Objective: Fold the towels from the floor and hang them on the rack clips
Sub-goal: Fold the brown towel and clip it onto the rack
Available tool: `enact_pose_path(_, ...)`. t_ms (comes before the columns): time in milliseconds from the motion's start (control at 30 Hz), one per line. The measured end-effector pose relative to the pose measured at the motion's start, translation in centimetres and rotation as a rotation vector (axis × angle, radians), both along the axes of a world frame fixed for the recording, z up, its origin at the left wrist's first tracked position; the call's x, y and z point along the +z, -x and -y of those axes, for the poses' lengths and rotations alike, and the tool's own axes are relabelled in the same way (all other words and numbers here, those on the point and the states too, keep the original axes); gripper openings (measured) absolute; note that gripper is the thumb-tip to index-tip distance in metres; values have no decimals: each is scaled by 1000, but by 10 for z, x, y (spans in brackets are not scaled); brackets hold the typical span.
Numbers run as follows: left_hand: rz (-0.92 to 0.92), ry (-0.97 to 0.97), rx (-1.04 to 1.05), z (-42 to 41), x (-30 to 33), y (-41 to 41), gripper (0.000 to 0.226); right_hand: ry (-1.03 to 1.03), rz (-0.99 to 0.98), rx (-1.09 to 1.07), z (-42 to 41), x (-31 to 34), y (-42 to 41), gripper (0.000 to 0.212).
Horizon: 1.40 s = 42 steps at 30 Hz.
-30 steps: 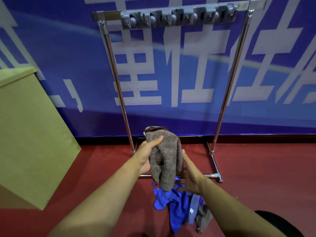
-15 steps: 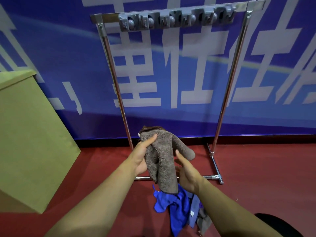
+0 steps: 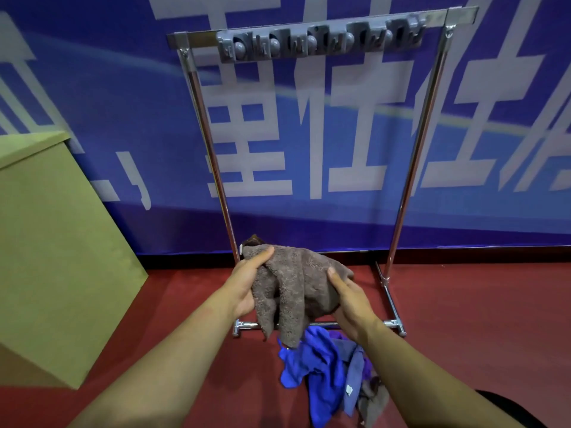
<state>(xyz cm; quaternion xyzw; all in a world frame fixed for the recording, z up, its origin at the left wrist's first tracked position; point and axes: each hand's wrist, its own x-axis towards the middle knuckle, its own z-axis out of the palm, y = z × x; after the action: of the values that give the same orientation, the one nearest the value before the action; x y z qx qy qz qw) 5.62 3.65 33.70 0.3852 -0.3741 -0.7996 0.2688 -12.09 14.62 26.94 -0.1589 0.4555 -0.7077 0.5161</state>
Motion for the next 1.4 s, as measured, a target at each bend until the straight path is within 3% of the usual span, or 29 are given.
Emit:
enact_pose_path(200, 69, 2, 109, 9, -4, -13, 22, -59, -153, -216, 4, 10, 32, 27)
enact_pose_path(400, 65, 59, 169, 14, 2, -20, 12, -67, -128, -147, 2, 34, 57, 19)
enact_pose_path(533, 101, 181, 210, 17, 4, -19, 24, -130, -316, -63, -4, 51, 65, 26)
enact_pose_path(667, 275, 298, 256, 24, -1, -24, 33, -195, -607, -79, -11, 58, 76, 20)
enact_pose_path(767, 342, 361, 242, 25, -1, -27, 28, -214, -719, -181, -18, 71, 77, 24)
enact_pose_path(900, 345, 474, 382, 13, 18, -26, 44, -216, -815, -311, -25, 85, 79, 27)
enact_pose_path(1000, 342, 552, 461, 7, 28, -26, 41, -220, -883, -367, -29, 95, 77, 32)
enact_pose_path(1167, 328, 659, 571, -3, 42, -29, 18, -145, -805, -408, -31, 102, 78, 38)
enact_pose_path(1267, 300, 683, 589, -5, 47, -31, 15, -39, -679, -380, -32, 106, 75, 47)
enact_pose_path(1400, 240, 667, 619, -8, 53, -34, 16, 1, -580, -382, -37, 120, 61, 41)
